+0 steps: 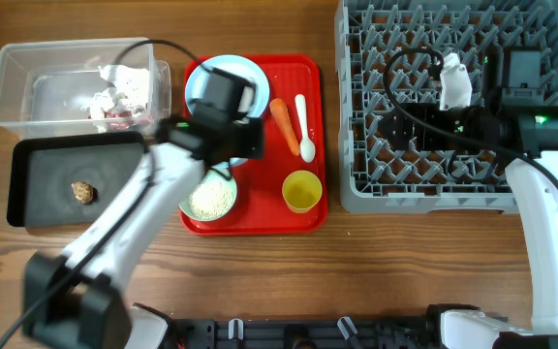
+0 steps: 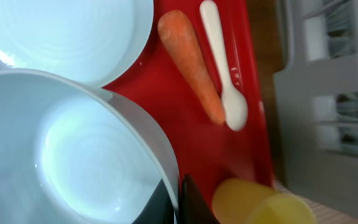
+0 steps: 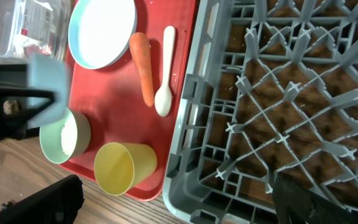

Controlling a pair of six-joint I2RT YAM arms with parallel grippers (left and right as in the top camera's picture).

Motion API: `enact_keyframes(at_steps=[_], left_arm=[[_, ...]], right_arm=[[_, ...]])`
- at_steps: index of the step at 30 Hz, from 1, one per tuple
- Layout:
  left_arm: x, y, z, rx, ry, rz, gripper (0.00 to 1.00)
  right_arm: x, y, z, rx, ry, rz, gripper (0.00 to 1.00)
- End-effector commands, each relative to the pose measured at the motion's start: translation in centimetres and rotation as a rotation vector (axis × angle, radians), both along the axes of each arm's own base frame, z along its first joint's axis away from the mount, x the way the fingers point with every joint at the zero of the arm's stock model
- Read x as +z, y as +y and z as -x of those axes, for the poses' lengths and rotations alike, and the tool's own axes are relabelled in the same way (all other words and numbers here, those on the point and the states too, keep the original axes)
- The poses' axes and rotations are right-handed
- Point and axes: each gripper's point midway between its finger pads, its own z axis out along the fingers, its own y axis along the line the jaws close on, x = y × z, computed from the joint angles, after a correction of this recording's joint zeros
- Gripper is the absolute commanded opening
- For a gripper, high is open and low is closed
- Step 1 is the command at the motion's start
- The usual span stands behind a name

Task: Sort waste into correct bins and load items into the dishwasher rack
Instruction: 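Set the empty light blue bowl back on the red tray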

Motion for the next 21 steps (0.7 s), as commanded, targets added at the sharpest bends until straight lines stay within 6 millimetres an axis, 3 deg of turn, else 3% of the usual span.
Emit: enact_keyframes(at_steps=[1, 4, 7, 8, 10, 11, 13, 19, 21], left_arm=[[-4.5, -1.5, -0.3, -0.007, 0.024, -0.126, 0.04], [-6.5, -2.9, -0.3, -0.036, 0.039, -0.136, 0.04], [-7.0, -3.0, -0.3, -0.039, 0.046, -0.141, 0.04], [-7.1, -2.9, -0.2, -0.039, 0.051, -0.144, 0.08], [-7.1, -2.9, -0.2, -0.039, 0.053, -0.146, 0.41], [-7.1, -2.8, -0.3, -0.035, 0.049, -0.152, 0.52], [-6.5, -2.5, -0.7, -0.022, 0.026, -0.168, 0.62], [2.3, -1.5, 0.8, 0.073, 0.022, -0.107, 0.66], [3.8, -0.8, 1.9, 0.112, 0.030, -0.087, 0.66]], right_arm=[[-0.1, 0.1, 0.0, 0.001, 0.008, 0.001, 1.00], [-0.2, 0.1, 0.0, -0.001, 0.008, 0.004, 1.00], [-0.2, 0.1, -0.1, -0.001, 0.006, 0.005, 1.00], [-0.1, 0.1, -0.1, -0.001, 0.005, 0.005, 1.00], [-0.1, 0.1, -0.1, -0.001, 0.005, 0.005, 1.00], [-0.1, 0.1, -0.1, -0.001, 0.005, 0.005, 1.00], [-0.1, 0.1, -0.1, -0.001, 0.005, 0.005, 1.00], [0.0, 0.1, -0.4, -0.003, -0.007, 0.002, 1.00], [0.0, 0.1, -0.4, -0.003, -0.007, 0.002, 1.00]])
